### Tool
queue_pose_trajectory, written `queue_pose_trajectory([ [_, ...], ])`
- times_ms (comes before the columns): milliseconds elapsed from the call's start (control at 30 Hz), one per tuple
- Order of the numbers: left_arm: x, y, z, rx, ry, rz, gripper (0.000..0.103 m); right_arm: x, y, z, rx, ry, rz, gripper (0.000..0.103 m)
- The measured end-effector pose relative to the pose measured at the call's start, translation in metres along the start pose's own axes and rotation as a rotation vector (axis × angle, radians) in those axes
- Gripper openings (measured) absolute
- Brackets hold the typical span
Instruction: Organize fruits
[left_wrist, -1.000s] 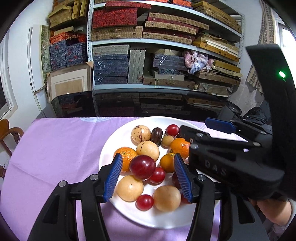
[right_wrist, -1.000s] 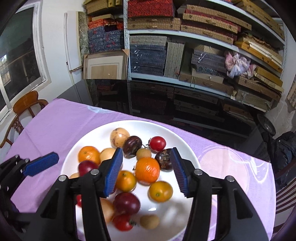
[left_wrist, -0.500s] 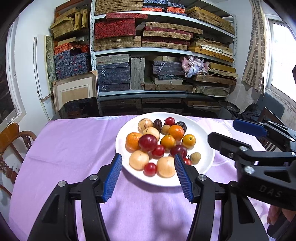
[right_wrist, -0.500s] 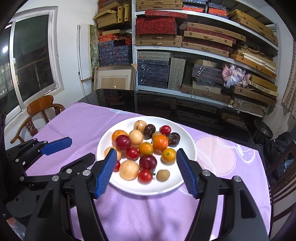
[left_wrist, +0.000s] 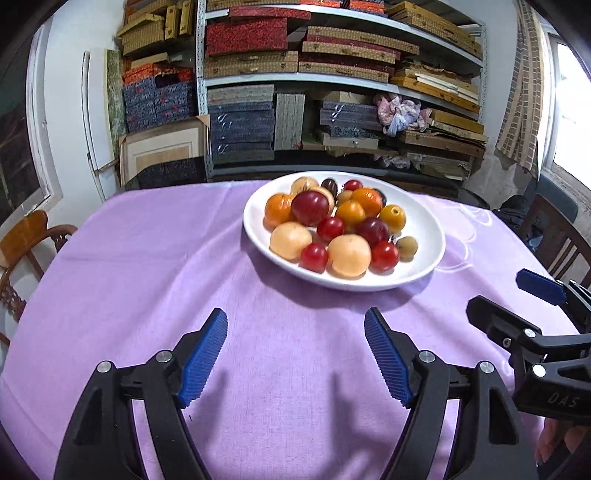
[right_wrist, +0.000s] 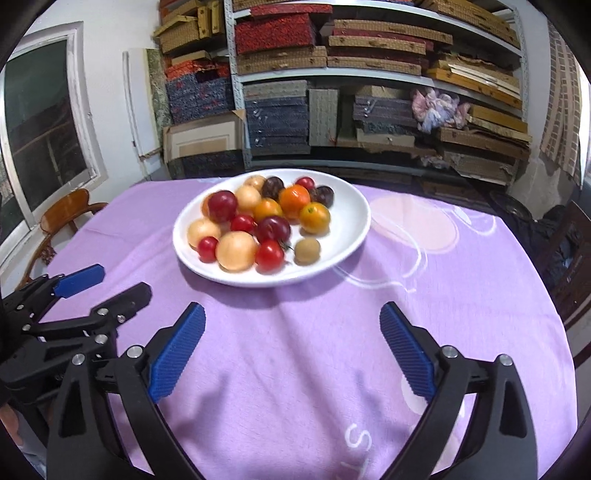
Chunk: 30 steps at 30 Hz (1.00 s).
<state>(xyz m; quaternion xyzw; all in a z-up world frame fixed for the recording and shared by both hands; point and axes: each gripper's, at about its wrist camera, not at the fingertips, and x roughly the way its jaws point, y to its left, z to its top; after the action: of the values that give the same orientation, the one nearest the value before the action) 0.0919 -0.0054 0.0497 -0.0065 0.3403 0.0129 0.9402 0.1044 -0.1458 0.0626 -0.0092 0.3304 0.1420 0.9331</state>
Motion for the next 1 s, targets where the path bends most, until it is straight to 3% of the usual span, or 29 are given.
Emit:
queue_pose_trajectory([
  [100,0.006,0.000,-0.002,0.012,-0.013,0.029,0.084,0.012,-0.004,-0.008,0.016,0.012,-0.022,0.097],
  [167,0.003,-0.001,-0.001,0.026,-0.053,0.062,0.099,0.015,-0.006,-0.009,0.019,0.001,-0.034,0.098],
  [200,0.001,-0.002,0.000,0.033,-0.073,0.071,0.100,0.016,-0.005,-0.009,0.014,-0.009,-0.041,0.099],
  [300,-0.001,-0.004,0.006,0.044,-0.084,0.049,0.100,0.015,-0.005,-0.007,-0.005,-0.022,-0.053,0.099],
  [433,0.007,0.000,0.014,0.017,-0.010,0.010,0.100,0.014,-0.009,-0.007,0.012,-0.031,-0.057,0.099],
  [600,0.011,-0.001,0.013,0.035,0.015,0.110,0.100,0.011,-0.009,-0.008,0.013,-0.049,-0.077,0.099],
  [667,0.013,-0.002,0.012,0.048,0.042,0.113,0.100,0.010,-0.008,-0.008,0.010,-0.050,-0.078,0.099],
  [800,0.009,-0.004,0.008,0.060,0.010,0.068,0.100,0.010,-0.006,-0.010,0.002,-0.051,-0.068,0.099],
  [1000,0.003,-0.009,0.006,0.078,-0.032,0.071,0.100,0.011,-0.005,-0.011,-0.002,-0.048,-0.066,0.099],
])
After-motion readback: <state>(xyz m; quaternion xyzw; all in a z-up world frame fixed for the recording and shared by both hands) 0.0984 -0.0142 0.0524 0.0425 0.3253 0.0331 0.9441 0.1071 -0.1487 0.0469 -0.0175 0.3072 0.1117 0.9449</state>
